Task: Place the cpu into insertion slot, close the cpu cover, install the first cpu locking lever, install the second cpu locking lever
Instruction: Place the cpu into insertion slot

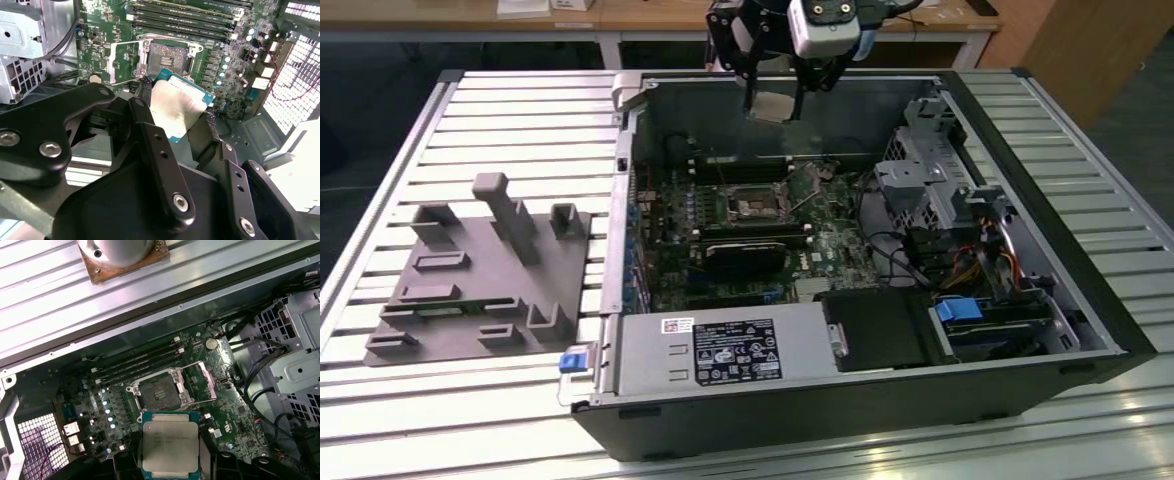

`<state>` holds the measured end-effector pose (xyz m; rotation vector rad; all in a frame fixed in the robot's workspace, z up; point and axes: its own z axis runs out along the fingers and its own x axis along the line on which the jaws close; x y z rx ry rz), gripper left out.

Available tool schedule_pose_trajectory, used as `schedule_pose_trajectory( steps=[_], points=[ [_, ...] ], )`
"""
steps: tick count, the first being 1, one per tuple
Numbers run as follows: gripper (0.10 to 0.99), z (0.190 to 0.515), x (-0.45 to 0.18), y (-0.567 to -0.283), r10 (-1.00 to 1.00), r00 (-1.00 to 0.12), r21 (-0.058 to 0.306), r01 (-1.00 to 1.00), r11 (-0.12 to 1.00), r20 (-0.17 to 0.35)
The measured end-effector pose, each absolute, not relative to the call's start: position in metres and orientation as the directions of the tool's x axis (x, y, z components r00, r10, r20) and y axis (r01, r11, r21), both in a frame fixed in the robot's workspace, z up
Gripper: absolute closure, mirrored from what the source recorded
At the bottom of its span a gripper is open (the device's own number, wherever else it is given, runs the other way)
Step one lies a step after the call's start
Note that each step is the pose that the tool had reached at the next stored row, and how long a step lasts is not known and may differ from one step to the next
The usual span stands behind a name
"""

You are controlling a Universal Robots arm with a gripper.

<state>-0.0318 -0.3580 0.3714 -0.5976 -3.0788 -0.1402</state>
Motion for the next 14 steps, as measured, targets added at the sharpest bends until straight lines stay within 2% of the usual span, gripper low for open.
schedule_pose_trajectory(
  steps=[14],
  points=[
    [0.549,0.3713,-0.0318,-0.358,0.434,-0.901,0.087,0.434,0.897,0.019]
  ],
)
